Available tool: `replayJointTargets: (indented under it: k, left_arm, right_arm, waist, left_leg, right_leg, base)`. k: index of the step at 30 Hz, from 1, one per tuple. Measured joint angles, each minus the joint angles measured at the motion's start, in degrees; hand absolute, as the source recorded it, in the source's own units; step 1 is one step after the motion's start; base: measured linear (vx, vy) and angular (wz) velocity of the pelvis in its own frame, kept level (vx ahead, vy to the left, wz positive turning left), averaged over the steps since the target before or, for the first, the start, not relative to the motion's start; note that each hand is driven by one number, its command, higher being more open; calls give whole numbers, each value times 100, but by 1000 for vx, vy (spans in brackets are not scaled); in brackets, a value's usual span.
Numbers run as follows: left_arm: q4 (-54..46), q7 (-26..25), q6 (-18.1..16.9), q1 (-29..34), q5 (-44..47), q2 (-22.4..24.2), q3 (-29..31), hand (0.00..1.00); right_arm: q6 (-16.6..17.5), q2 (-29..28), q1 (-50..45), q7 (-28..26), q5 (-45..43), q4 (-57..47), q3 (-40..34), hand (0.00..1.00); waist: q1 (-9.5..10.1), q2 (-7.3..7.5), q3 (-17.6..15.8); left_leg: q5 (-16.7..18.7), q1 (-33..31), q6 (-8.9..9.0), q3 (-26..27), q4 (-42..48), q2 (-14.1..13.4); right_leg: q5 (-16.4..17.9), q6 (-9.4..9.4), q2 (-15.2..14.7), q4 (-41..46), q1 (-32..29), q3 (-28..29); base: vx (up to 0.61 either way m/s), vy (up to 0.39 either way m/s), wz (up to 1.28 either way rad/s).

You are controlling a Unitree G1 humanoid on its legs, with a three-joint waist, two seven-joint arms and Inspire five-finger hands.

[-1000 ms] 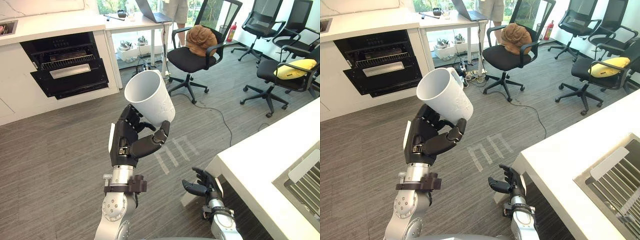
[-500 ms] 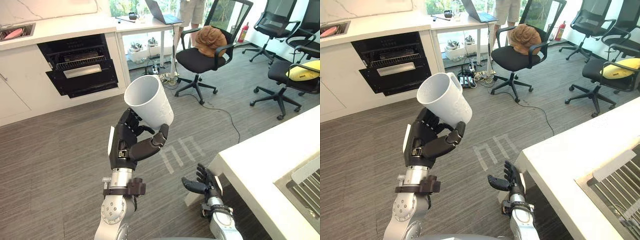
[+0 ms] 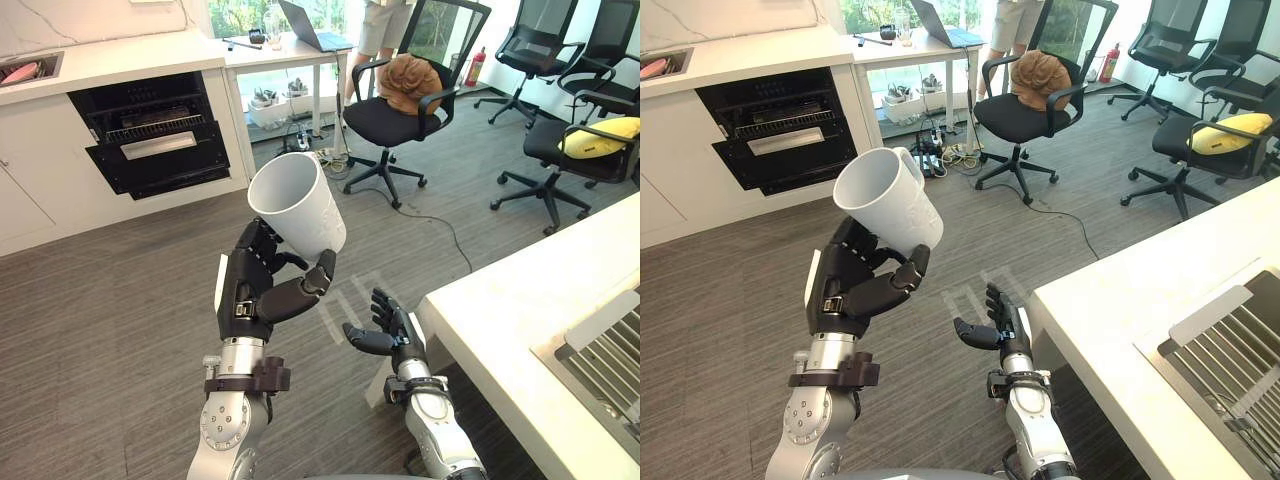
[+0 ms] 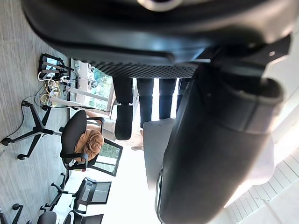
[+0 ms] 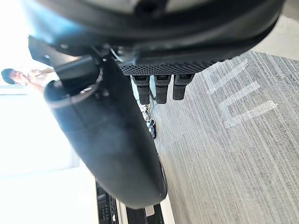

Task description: Walk over to the sink, pick up the cup, carry it to the dishwasher, place the cup inside the dishwasher, then close the dishwasher door

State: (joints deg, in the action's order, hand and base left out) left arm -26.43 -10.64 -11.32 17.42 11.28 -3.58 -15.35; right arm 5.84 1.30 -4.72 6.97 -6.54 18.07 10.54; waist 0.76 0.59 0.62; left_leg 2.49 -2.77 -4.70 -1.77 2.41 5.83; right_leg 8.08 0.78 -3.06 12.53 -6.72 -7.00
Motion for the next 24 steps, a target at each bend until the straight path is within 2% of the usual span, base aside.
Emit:
replayJointTargets:
  k: [5,7,8,9,10,11,12,13,15,17,18,19,20,21,22,23,24]
  left_arm:
    - [-9,0,0,-9,1,34,30,30]
    - [-11,-1,0,-27,7,42,42,30]
    - [-21,0,1,-66,9,42,41,30]
    - [-19,15,1,-131,33,35,10,30]
    - [-16,48,-1,-158,62,38,5,30]
    - [-5,105,0,-230,112,71,-2,30]
    - [-7,126,-12,-246,117,106,-1,30]
    - [-7,126,-19,-252,119,126,2,30]
    - [-4,101,-24,-234,134,43,79,30]
    - [2,106,-12,-210,133,19,74,30]
    - [6,112,8,-209,131,30,33,30]
    - [4,130,8,-213,128,22,11,30]
    - [4,208,12,-223,117,-2,15,30]
    - [7,218,24,-207,115,-31,28,30]
    - [7,215,25,-207,114,-31,33,30]
    - [-8,204,24,-213,114,-28,85,30]
    - [-8,198,24,-213,113,-29,129,30]
  right_arm:
    - [3,165,-30,34,186,-528,-7,90]
    - [51,267,-17,89,239,-620,-33,90]
    - [63,280,-11,114,243,-655,-104,90]
    - [64,296,-17,203,250,-676,-158,90]
    - [66,326,-17,242,251,-676,-180,90]
    - [73,406,-18,277,296,-680,-241,90]
    - [72,465,-25,320,359,-680,-272,90]
    - [71,465,-11,328,387,-680,-285,90]
    - [71,398,98,311,444,-686,-279,90]
    - [71,322,184,278,503,-669,-277,90]
    - [70,330,229,273,584,-637,-281,90]
    - [69,331,242,268,613,-624,-288,90]
    - [69,313,249,258,622,-595,-316,90]
    - [67,276,219,243,625,-550,-355,90]
    - [67,270,201,238,635,-552,-367,90]
    - [67,262,195,225,674,-558,-370,90]
    - [67,255,193,214,674,-570,-370,90]
  waist:
    - [-9,-20,-42]
    - [8,-32,-119]
    - [7,-46,-221]
    - [-36,-64,-301]
    - [-47,-91,-313]
    - [-55,-218,-346]
    - [-48,-303,-337]
    - [-13,-301,-356]
    - [30,-253,-374]
    - [4,-231,-391]
    - [-18,-227,-395]
    - [-40,-207,-408]
    - [-90,-150,-470]
    - [-202,-130,-476]
    - [-236,-129,-475]
    - [-273,-119,-478]
    - [-273,-113,-477]
  left_leg:
    - [26,-160,48,-371,181,64]
    - [66,-259,400,-447,339,149]
    - [457,-279,606,-62,438,50]
    - [805,-499,704,985,947,-320]
    - [881,-625,717,1465,1205,-561]
    - [893,-776,680,2253,1480,-1023]
    - [653,-773,502,2698,1574,-1258]
    - [640,-771,417,2625,1565,-1171]
    - [700,-780,292,2511,1462,-806]
    - [809,-730,113,2412,1484,-531]
    - [872,-659,13,2304,1493,-372]
    - [882,-607,-50,2235,1500,-304]
    - [925,-454,-149,2036,1534,-200]
    - [971,-356,-182,1782,1566,-187]
    - [976,-320,-181,1647,1550,-186]
    - [971,-258,-172,1449,1486,-185]
    - [963,-226,-146,1366,1471,-174]
  right_leg:
    - [20,3,-74,-111,143,-414]
    - [36,10,-210,-166,291,-737]
    - [29,14,-295,-211,422,-932]
    - [28,25,-380,-270,577,-1271]
    - [43,53,-393,-289,630,-1412]
    - [98,131,-390,-272,757,-1713]
    - [260,234,-465,-61,753,-1900]
    - [354,279,-554,89,709,-1909]
    - [721,382,-984,673,491,-1923]
    - [915,485,-1321,1231,413,-1933]
    - [941,467,-1544,1853,250,-1707]
    - [922,434,-1642,2209,155,-1565]
    - [791,167,-1716,3007,-118,-1032]
    - [916,90,-1479,3340,-267,-411]
    - [970,104,-1319,3360,-344,-120]
    - [1075,97,-1019,3299,-554,399]
    - [1111,115,-884,3215,-659,615]
  base:
    - [54,-9,46]
    - [1,-2,81]
    - [-49,5,108]
    - [-63,-1,118]
    - [-71,50,136]
    - [-25,127,120]
    - [-5,172,102]
    - [23,187,69]
    - [49,155,44]
    - [90,131,48]
    - [146,167,58]
    - [190,145,73]
    - [190,62,98]
    - [202,30,105]
    - [213,-14,106]
    - [171,-23,70]
    - [250,-46,82]
